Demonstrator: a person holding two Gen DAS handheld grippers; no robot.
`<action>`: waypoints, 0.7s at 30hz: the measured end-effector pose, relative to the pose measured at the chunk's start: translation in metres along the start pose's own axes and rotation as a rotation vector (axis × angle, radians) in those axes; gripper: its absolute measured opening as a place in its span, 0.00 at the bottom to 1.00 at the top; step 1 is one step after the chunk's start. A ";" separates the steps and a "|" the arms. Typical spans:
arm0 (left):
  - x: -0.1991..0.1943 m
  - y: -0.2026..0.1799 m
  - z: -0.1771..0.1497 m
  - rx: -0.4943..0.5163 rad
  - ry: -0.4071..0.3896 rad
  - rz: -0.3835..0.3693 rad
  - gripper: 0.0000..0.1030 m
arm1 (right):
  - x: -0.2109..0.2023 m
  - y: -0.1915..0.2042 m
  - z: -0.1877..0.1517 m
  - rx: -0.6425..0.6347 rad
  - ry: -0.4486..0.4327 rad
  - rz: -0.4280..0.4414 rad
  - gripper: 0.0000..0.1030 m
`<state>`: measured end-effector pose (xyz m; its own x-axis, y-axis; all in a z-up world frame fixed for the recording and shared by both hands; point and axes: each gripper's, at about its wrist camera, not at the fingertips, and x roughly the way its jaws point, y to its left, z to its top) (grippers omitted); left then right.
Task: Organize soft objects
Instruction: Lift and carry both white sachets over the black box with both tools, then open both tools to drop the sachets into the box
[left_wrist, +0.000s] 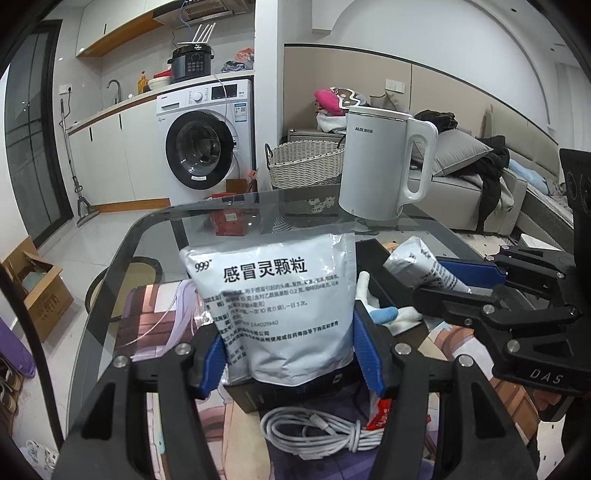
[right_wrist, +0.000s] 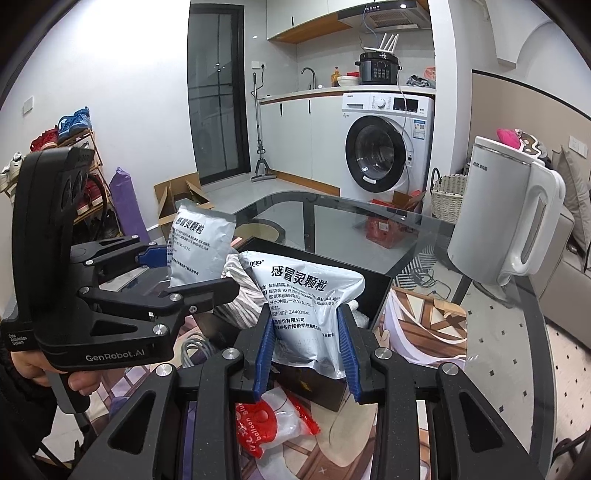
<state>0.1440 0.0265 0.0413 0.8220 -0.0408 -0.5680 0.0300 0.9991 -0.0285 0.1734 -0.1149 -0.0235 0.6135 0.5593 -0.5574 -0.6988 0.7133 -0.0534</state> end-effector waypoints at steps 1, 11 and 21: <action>0.001 0.000 0.000 0.000 0.000 0.000 0.58 | 0.002 0.000 0.001 -0.003 0.003 -0.001 0.31; 0.018 0.003 0.002 -0.013 0.017 0.012 0.58 | 0.038 -0.003 0.008 -0.038 0.070 -0.040 0.31; 0.030 0.007 0.006 -0.012 0.038 0.016 0.59 | 0.067 -0.003 0.011 -0.060 0.122 -0.040 0.37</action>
<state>0.1726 0.0320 0.0293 0.8002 -0.0248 -0.5992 0.0094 0.9995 -0.0289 0.2211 -0.0748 -0.0517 0.5943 0.4732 -0.6503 -0.6980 0.7051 -0.1248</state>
